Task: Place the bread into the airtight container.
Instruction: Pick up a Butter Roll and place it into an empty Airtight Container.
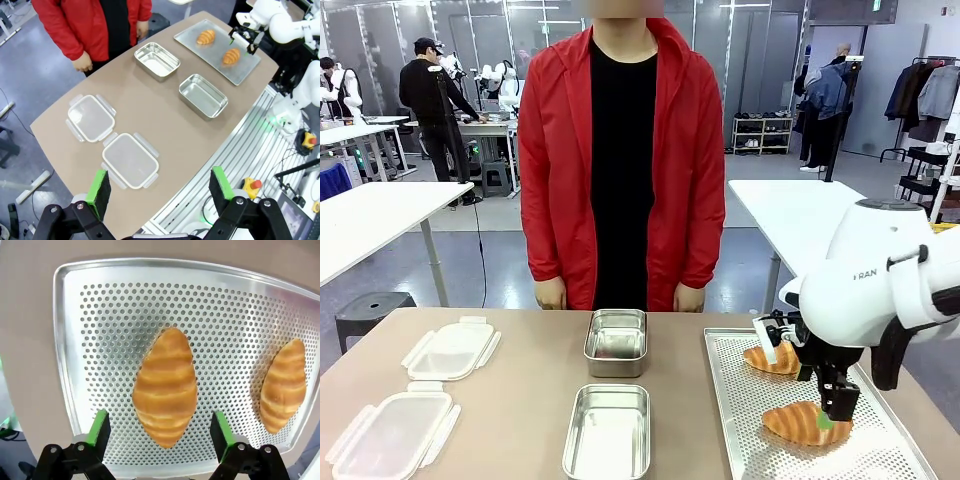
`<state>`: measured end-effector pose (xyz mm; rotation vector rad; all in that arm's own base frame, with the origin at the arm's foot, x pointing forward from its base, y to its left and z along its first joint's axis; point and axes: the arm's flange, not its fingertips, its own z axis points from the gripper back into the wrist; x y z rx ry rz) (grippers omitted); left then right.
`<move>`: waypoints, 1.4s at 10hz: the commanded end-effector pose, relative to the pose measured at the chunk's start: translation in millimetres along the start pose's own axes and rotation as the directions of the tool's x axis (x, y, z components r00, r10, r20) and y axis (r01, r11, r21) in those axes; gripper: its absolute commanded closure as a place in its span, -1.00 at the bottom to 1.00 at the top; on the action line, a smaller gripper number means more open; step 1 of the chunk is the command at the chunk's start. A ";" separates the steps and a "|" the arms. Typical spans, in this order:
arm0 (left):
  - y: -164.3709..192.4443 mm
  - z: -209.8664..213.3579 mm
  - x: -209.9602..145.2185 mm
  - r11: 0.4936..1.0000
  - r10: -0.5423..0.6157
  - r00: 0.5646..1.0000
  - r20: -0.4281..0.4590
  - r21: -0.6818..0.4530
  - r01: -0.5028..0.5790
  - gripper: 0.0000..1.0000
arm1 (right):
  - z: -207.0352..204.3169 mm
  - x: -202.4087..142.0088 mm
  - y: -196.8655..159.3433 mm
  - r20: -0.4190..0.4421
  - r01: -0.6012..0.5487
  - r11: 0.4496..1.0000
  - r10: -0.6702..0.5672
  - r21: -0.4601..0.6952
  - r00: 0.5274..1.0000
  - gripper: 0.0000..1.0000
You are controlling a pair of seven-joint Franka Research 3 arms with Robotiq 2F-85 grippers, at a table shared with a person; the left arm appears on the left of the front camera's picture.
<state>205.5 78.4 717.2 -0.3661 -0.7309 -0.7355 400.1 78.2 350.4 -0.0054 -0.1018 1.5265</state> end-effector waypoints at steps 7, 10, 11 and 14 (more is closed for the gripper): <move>1.1 0.9 2.5 1.000 0.000 1.000 -0.003 0.002 0.000 -1.00 | -62.4 -10.6 34.7 -0.001 0.104 0.995 -0.104 -0.006 0.995 -1.00; 1.1 0.9 2.5 1.000 0.000 1.000 -0.003 0.002 0.000 -1.00 | -69.3 -16.4 35.5 0.007 0.106 0.994 -0.107 0.037 0.994 -1.00; 1.1 0.9 2.5 1.000 0.000 1.000 -0.003 0.002 0.000 -1.00 | -68.9 -17.4 34.4 0.010 0.122 0.992 -0.122 0.019 0.992 -1.00; 1.1 0.9 2.5 1.000 0.000 1.000 -0.003 0.002 0.000 -1.00 | -63.4 -17.8 32.9 0.011 0.108 0.994 -0.108 -0.002 0.994 -0.26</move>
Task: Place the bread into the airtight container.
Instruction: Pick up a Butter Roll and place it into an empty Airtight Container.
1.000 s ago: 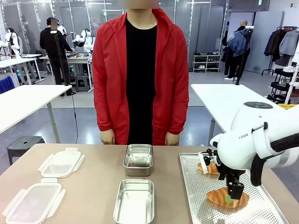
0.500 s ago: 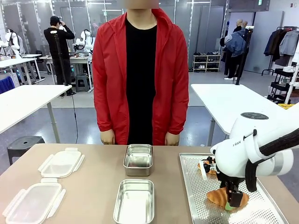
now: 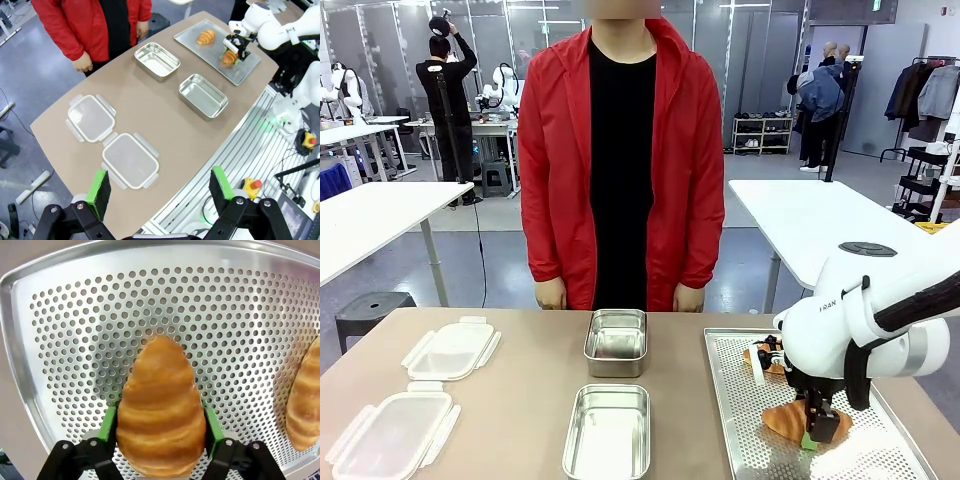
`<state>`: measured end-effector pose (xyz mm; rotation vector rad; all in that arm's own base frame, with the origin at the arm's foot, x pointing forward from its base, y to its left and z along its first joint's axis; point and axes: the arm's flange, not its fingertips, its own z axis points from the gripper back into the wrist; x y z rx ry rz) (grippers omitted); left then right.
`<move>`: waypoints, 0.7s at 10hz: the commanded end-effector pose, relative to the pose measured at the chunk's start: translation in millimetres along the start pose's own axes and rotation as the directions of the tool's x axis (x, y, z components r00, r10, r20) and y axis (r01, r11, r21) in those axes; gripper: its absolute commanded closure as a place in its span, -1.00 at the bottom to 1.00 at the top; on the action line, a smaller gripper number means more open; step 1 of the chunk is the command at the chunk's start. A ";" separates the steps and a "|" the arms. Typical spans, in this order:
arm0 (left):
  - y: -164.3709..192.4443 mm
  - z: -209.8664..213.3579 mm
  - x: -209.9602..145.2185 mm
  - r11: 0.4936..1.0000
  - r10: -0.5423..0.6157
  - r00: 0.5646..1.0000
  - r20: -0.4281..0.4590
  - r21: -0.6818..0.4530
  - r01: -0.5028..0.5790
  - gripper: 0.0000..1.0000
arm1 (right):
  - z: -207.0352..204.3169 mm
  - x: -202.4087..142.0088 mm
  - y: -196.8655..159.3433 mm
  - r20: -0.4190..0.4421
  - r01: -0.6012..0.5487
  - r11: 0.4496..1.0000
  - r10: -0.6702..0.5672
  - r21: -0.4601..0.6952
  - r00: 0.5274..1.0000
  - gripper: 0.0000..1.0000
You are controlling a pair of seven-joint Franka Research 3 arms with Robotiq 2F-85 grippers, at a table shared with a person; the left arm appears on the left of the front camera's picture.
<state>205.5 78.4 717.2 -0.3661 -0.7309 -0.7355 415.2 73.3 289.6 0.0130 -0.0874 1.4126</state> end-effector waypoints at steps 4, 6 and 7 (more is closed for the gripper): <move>1.1 0.9 2.5 1.000 0.000 1.000 -0.003 0.002 0.000 -1.00 | 16.5 -14.6 37.0 0.027 0.003 1.000 -0.003 0.013 1.000 0.51; 1.1 0.9 2.5 1.000 0.000 1.000 -0.003 0.002 0.000 -1.00 | 67.4 -14.5 21.8 0.001 -0.027 1.000 0.027 0.008 1.000 0.51; 1.1 0.9 2.5 1.000 0.000 1.000 -0.003 0.002 0.000 -1.00 | 88.0 -11.5 17.6 -0.029 -0.018 1.000 0.019 0.025 0.999 0.51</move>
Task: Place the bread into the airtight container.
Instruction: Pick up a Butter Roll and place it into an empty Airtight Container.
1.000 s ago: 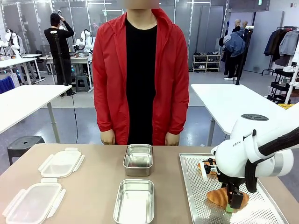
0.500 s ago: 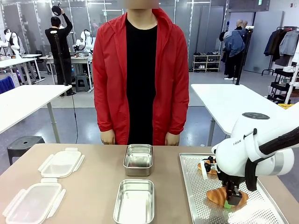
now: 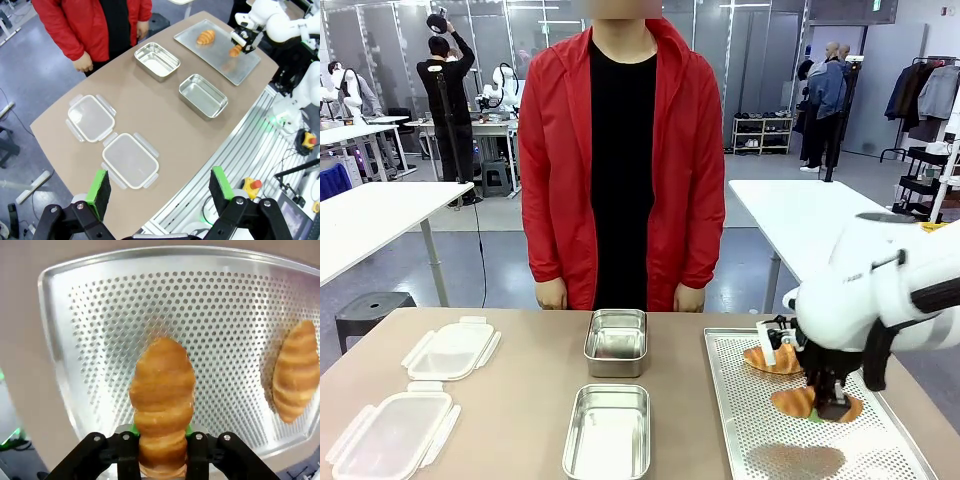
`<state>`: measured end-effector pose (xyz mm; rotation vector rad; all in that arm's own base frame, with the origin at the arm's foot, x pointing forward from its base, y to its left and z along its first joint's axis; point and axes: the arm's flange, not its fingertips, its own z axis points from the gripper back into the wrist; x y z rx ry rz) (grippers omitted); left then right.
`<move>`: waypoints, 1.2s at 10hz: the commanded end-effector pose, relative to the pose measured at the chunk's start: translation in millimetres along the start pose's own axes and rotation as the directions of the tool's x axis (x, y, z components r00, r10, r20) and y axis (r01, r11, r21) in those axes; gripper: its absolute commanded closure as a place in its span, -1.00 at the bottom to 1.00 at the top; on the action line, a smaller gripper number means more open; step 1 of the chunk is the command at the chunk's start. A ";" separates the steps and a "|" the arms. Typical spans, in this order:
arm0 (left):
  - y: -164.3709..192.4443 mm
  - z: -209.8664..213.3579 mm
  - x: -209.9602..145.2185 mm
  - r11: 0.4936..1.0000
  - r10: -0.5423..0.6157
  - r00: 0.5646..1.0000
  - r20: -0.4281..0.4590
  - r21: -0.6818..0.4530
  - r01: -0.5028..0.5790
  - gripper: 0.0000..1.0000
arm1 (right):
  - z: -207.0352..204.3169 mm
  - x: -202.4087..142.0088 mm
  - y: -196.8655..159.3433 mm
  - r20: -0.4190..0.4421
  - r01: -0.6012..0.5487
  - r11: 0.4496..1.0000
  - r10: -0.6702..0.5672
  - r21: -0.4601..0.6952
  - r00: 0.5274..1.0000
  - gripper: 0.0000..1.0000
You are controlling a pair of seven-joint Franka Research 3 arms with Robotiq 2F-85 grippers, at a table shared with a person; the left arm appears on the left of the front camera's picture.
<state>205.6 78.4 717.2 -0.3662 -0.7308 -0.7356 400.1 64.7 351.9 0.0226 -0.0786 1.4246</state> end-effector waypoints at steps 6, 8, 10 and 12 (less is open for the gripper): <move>1.0 1.0 2.5 1.000 0.000 1.000 -0.003 0.002 0.000 -1.00 | 151.3 101.2 22.4 -0.002 0.147 0.987 -0.147 -0.059 0.989 0.51; 1.0 1.0 2.5 1.000 0.000 1.000 -0.003 0.002 0.000 -1.00 | 161.6 155.5 42.7 0.032 0.243 0.961 -0.241 -0.135 0.970 0.51; 1.0 1.0 2.5 1.000 0.000 1.000 -0.003 0.002 0.000 -1.00 | 153.2 203.0 69.5 0.038 0.192 0.973 -0.189 -0.125 0.981 0.51; 1.0 1.0 2.5 1.000 0.000 1.000 -0.003 0.002 0.000 -1.00 | 144.1 238.9 81.8 0.045 0.155 0.982 -0.151 -0.103 0.987 0.51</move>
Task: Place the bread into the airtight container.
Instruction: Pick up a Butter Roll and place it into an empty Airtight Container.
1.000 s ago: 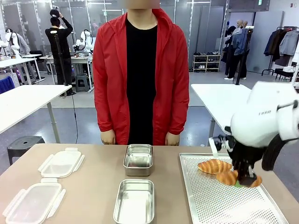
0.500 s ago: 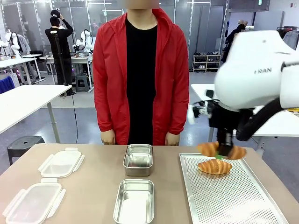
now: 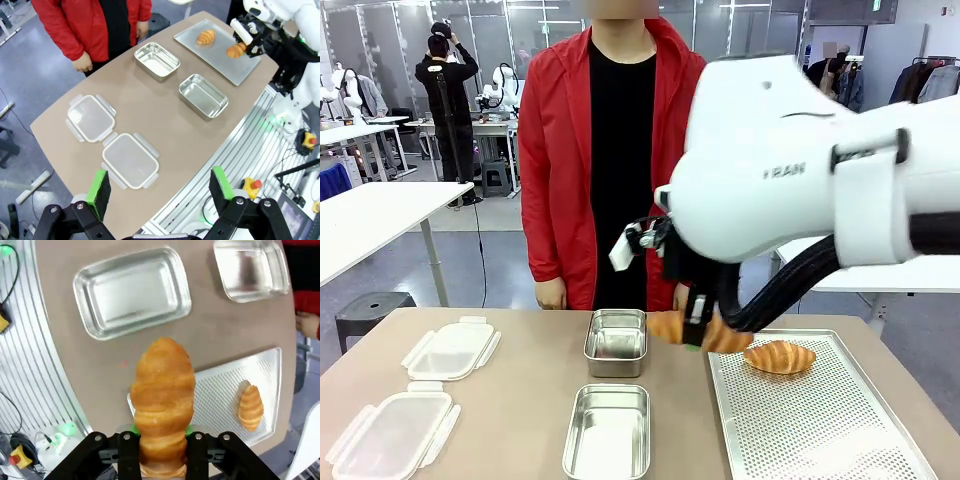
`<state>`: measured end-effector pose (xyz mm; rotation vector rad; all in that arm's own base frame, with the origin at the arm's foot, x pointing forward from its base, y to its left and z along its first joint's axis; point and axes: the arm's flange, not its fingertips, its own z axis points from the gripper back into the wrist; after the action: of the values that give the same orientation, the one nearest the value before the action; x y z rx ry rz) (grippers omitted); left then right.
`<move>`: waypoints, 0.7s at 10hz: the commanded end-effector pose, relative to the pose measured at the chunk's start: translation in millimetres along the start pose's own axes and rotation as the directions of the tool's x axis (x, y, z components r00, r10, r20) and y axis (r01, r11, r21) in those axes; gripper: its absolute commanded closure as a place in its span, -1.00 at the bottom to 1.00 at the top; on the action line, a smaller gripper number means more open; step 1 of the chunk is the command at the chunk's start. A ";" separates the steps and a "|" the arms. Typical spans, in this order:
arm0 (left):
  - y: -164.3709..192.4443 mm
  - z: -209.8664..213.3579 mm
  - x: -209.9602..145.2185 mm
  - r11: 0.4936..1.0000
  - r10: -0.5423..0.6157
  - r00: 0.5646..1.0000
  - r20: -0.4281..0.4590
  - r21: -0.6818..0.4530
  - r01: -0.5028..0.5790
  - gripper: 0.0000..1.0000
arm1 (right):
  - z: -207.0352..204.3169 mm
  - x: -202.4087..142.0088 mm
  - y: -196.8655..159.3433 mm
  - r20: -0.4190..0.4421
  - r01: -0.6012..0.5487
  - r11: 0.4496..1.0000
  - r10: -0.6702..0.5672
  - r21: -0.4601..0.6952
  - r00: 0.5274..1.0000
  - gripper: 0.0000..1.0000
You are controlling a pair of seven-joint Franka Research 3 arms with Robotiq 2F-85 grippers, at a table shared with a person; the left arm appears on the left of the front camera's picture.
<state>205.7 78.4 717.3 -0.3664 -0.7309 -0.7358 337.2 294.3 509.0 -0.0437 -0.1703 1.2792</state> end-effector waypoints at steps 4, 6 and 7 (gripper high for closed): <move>1.0 0.9 2.3 1.000 0.001 1.000 -0.003 0.002 -0.001 -1.00 | -2.8 19.2 4.5 0.021 -0.001 0.999 0.001 0.034 1.000 0.51; 1.0 0.9 2.3 1.000 0.001 1.000 -0.003 0.002 -0.001 -1.00 | -2.8 19.2 4.5 0.021 -0.001 0.999 0.001 0.034 1.000 0.51; 1.0 0.9 2.3 1.000 0.001 1.000 -0.003 0.002 -0.001 -1.00 | -2.8 19.2 4.5 0.021 -0.001 0.999 0.001 0.034 1.000 0.51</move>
<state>205.7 78.4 717.3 -0.3664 -0.7309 -0.7358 340.3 314.2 509.0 0.0128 -0.1662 1.2759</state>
